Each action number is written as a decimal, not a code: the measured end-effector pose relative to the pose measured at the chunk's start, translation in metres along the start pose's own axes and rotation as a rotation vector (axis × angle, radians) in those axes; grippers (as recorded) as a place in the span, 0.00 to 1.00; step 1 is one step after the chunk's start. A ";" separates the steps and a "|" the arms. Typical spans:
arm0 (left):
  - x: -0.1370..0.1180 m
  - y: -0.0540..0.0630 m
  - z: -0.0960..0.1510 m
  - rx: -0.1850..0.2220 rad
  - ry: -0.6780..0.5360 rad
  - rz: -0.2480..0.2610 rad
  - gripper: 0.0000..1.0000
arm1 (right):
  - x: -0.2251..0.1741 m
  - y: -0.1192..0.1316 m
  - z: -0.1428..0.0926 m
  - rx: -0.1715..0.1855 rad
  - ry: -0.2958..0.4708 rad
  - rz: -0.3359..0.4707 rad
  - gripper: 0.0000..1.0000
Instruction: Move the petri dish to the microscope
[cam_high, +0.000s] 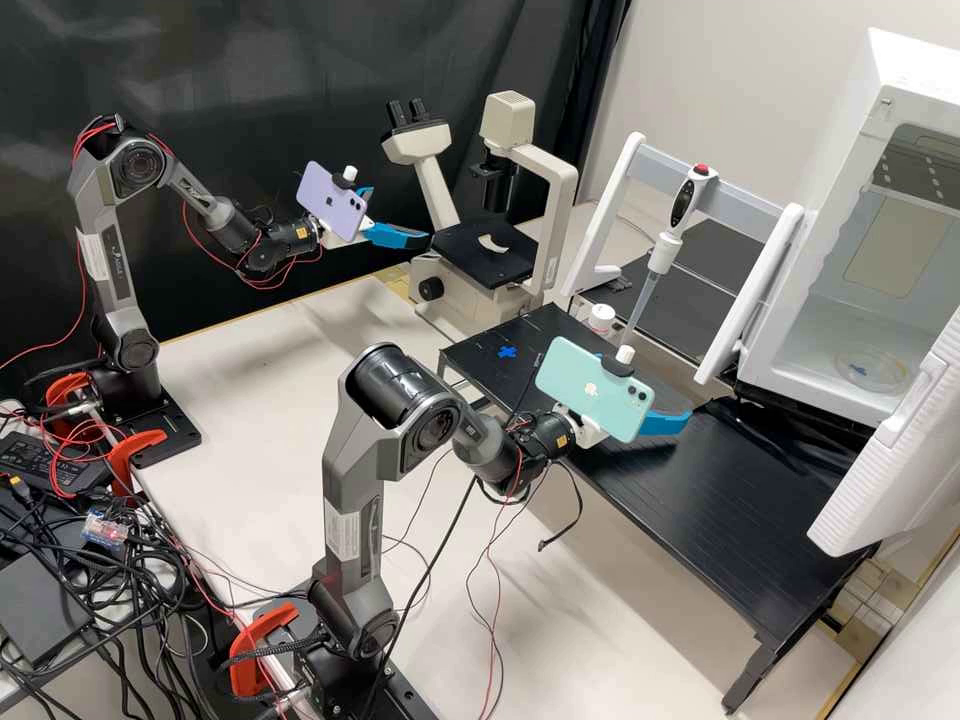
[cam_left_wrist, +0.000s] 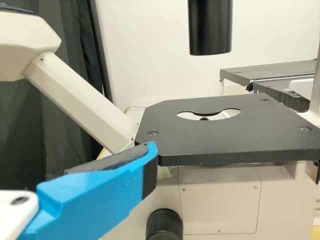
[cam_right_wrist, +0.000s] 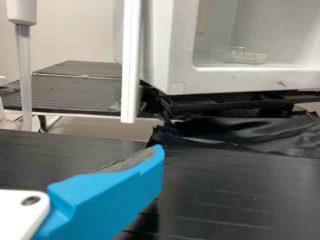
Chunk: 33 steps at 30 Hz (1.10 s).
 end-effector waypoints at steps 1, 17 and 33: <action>0.000 0.000 0.000 0.000 0.000 0.000 1.00 | 0.000 0.000 0.000 0.000 0.000 0.000 1.00; 0.000 0.000 0.000 0.000 0.000 0.000 1.00 | -0.002 0.008 0.011 0.003 -0.036 0.023 1.00; 0.000 0.000 0.000 0.000 0.000 0.000 1.00 | -0.007 0.090 0.058 0.173 -0.111 0.251 1.00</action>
